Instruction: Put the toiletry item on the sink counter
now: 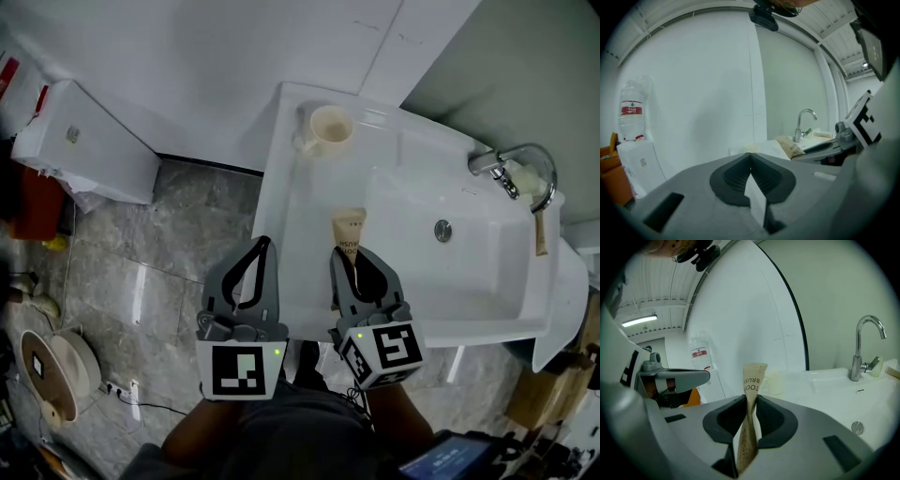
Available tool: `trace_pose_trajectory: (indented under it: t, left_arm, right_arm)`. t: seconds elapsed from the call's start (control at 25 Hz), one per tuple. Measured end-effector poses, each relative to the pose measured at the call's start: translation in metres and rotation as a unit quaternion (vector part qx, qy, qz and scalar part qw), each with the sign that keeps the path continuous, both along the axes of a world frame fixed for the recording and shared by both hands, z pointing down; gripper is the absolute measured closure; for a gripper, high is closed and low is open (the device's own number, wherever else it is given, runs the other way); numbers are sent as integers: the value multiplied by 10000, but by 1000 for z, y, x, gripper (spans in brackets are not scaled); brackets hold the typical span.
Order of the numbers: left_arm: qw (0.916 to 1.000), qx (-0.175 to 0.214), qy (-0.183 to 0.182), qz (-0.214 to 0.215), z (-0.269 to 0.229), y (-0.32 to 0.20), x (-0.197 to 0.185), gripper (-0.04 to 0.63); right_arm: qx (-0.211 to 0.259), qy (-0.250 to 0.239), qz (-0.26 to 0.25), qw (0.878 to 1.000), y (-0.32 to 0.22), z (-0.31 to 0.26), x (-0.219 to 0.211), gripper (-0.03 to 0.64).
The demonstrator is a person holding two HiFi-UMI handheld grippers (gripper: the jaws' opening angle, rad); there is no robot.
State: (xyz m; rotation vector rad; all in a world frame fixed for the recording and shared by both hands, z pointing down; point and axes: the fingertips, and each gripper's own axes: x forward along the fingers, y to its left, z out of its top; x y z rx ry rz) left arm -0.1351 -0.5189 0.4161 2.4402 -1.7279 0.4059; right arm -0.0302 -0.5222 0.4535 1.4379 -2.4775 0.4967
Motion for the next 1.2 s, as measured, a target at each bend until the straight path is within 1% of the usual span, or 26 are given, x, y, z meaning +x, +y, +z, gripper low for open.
trace_pose_trajectory:
  t: [0.28, 0.56, 0.64, 0.76, 1.2]
  left_arm:
    - [9998, -162, 73, -8, 20, -17, 3, 583]
    - [9994, -353, 0, 39, 38, -25, 2, 583]
    - [9992, -396, 38, 14, 42, -28, 1, 583]
    - [9989, -464, 105, -50, 46, -32, -2, 583]
    - [9985, -532, 77, -33, 58, -38, -6, 583]
  right_arm:
    - [-286, -5, 6, 9996, -11, 27, -1, 551]
    - [-511, 37, -69, 9987, -17, 48, -4, 551]
    - [-577, 57, -85, 9983, -18, 53, -4, 551]
    - [-634, 88, -110, 9979, -20, 60, -5, 551]
    - [-784, 169, -135, 9967, -22, 74, -9, 551]
